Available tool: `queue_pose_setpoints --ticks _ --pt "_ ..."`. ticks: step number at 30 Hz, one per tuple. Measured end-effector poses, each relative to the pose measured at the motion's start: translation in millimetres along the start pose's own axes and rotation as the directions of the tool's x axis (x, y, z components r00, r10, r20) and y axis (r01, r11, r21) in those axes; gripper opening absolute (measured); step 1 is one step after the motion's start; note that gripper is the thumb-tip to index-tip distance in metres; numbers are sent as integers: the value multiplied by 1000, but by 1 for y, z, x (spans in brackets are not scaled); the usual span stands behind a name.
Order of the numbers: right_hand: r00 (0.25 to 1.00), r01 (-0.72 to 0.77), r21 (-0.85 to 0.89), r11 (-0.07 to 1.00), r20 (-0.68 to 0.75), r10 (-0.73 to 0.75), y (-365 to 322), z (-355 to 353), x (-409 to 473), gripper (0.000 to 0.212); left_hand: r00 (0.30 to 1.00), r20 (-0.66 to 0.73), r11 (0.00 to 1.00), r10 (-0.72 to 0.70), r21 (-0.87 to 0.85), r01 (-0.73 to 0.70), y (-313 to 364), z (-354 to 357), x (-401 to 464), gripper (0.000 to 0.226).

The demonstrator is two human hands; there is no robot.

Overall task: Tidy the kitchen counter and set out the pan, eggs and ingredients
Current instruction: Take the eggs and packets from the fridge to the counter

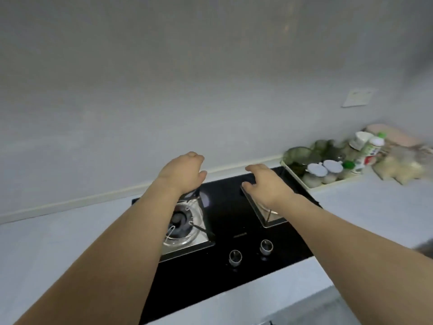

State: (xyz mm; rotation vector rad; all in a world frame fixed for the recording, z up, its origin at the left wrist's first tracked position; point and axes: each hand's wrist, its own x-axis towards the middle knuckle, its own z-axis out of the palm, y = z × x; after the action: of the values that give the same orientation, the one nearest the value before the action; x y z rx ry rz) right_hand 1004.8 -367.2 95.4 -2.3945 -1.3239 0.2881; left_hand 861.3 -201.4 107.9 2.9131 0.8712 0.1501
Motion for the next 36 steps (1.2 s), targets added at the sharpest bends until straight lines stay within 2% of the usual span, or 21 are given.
queue_pose_setpoints --ticks 6,11,16,26,33,36 --pt "942 -269 33 963 -197 270 114 -81 -57 50 939 6 939 345 -17 -345 159 -6 72 48" --pt "813 -507 61 860 -297 500 197 -136 -132 49 801 10 801 598 -40 -597 298 1 96 42" --pt "679 -642 90 761 -393 620 261 -177 -207 51 659 25 660 751 -56 -750 422 6 88 38" --pt "493 -761 154 631 -496 715 357 -252 -348 49 469 32 470 883 -43 -882 618 14 46 43" --pt "356 -800 273 535 -502 788 415 -272 -392 50 357 49 360 933 -115 -926 718 29 44 43" --pt "262 -780 370 505 -540 800 443 -291 -398 43 292 45 296 955 -122 -947 764 37 56 40"
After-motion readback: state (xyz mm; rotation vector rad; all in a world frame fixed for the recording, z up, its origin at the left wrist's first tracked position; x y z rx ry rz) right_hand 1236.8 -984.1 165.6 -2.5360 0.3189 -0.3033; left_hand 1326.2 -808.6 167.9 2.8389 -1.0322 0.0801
